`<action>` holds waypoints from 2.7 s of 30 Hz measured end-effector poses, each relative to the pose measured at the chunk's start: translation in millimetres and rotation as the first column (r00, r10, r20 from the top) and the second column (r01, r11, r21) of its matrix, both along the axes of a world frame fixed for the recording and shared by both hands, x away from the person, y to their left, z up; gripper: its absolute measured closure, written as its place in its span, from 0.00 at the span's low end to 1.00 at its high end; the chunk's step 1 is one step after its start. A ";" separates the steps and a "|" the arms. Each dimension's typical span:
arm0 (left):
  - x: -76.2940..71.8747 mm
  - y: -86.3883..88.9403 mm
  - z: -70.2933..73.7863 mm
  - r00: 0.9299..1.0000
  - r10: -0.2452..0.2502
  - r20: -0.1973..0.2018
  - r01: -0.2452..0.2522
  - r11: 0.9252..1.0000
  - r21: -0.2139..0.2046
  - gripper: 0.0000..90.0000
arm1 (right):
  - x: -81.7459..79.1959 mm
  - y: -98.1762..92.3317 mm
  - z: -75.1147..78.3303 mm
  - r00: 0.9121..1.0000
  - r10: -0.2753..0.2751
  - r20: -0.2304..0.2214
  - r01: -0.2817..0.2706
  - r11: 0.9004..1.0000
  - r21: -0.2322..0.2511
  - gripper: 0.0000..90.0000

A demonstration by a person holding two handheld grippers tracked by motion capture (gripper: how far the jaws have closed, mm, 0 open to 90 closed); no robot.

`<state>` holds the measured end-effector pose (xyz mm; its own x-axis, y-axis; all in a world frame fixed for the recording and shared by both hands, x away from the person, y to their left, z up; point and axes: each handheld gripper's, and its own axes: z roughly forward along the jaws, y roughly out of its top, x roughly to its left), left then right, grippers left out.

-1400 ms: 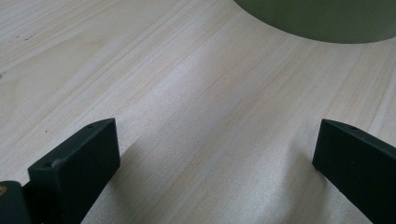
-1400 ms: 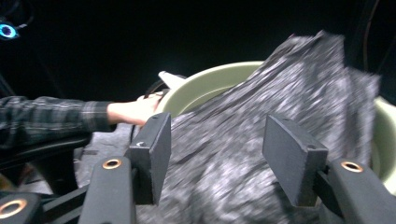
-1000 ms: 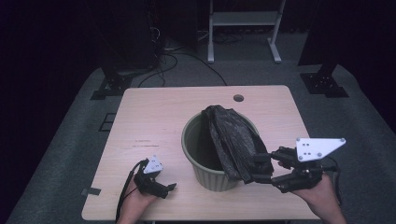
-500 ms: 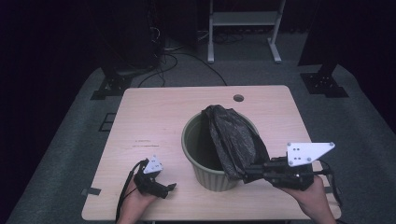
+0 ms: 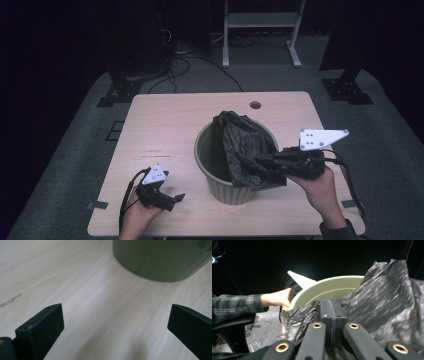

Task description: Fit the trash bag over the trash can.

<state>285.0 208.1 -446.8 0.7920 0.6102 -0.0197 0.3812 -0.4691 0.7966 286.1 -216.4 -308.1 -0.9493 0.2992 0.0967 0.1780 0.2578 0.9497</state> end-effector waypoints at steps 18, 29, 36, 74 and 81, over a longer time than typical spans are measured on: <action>-20.0 -19.4 101.1 0.976 -0.156 0.150 0.182 0.968 -0.174 0.06 | 46.6 8.4 13.8 0.996 -0.088 -0.019 0.088 0.996 0.027 1.00; -5.7 -54.1 138.1 0.949 -0.239 0.208 0.285 0.931 -0.229 0.22 | 52.3 23.2 15.3 0.997 -0.075 -0.012 0.075 0.997 0.016 1.00; 15.2 -77.7 150.5 0.932 -0.298 0.207 0.345 0.907 -0.244 0.33 | 50.7 28.3 11.9 0.999 -0.051 -0.008 0.051 0.999 0.005 1.00; 42.1 -132.1 160.5 0.851 -0.425 0.309 0.478 0.871 -0.118 1.00 | 48.6 20.7 11.0 0.999 -0.040 -0.010 0.040 0.999 0.005 1.00; 44.2 -122.0 158.7 0.866 -0.398 0.303 0.445 0.889 -0.105 1.00 | 48.0 12.2 8.2 0.998 -0.057 -0.018 0.057 0.998 0.006 0.98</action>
<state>329.2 86.1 -288.1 0.9621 0.2228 0.1572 -0.0601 -0.3887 0.9194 334.2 -204.2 -299.9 -0.9287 0.3522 0.1158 0.2093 0.2404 0.9478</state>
